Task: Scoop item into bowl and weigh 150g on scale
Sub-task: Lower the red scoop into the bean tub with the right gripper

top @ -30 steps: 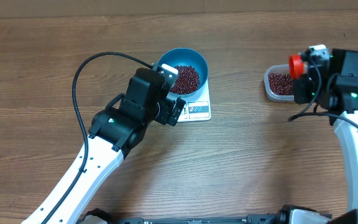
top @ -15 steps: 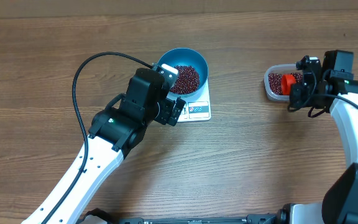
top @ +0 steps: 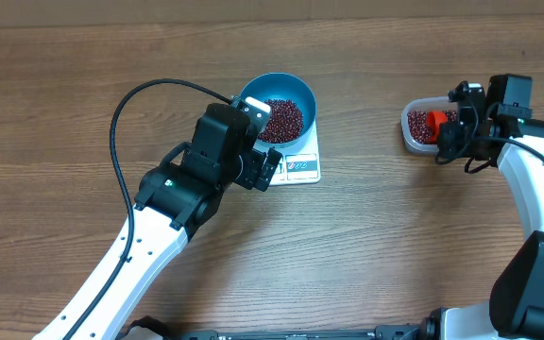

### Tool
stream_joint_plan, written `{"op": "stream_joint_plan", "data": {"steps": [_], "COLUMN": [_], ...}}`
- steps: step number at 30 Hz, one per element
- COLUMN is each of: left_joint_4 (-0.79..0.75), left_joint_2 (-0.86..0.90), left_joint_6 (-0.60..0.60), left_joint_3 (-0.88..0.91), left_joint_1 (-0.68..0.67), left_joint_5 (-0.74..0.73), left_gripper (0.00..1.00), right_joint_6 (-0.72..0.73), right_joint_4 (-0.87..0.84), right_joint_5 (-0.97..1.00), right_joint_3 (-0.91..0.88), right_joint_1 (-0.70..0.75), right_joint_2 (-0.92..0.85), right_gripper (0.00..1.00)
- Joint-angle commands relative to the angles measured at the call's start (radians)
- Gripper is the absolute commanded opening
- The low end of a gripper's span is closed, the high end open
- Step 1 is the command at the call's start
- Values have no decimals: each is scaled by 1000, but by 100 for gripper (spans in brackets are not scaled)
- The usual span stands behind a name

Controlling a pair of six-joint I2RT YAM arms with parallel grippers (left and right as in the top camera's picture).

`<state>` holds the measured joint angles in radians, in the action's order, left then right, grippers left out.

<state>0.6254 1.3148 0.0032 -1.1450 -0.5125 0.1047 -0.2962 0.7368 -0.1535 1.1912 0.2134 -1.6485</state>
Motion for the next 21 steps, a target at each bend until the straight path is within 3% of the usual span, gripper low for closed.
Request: {"op": "stream_joint_plan", "data": {"steps": [1, 6, 21], "left_joint_4": [-1, -1, -1], "left_joint_2": [-19, -19, -19], "left_joint_6": [8, 8, 8], "left_joint_3": [-2, -2, -2], "left_joint_1": [2, 2, 2], "left_joint_5": [-9, -9, -9], "left_gripper": [99, 100, 100], "right_joint_6": [36, 39, 92], "right_joint_4": [-21, -33, -90], "right_joint_5": [-9, -9, -9], "right_joint_3": [6, 6, 6], "right_joint_1": [1, 1, 1], "right_joint_2": [-3, -3, -3], "right_gripper": [19, 29, 25]}}
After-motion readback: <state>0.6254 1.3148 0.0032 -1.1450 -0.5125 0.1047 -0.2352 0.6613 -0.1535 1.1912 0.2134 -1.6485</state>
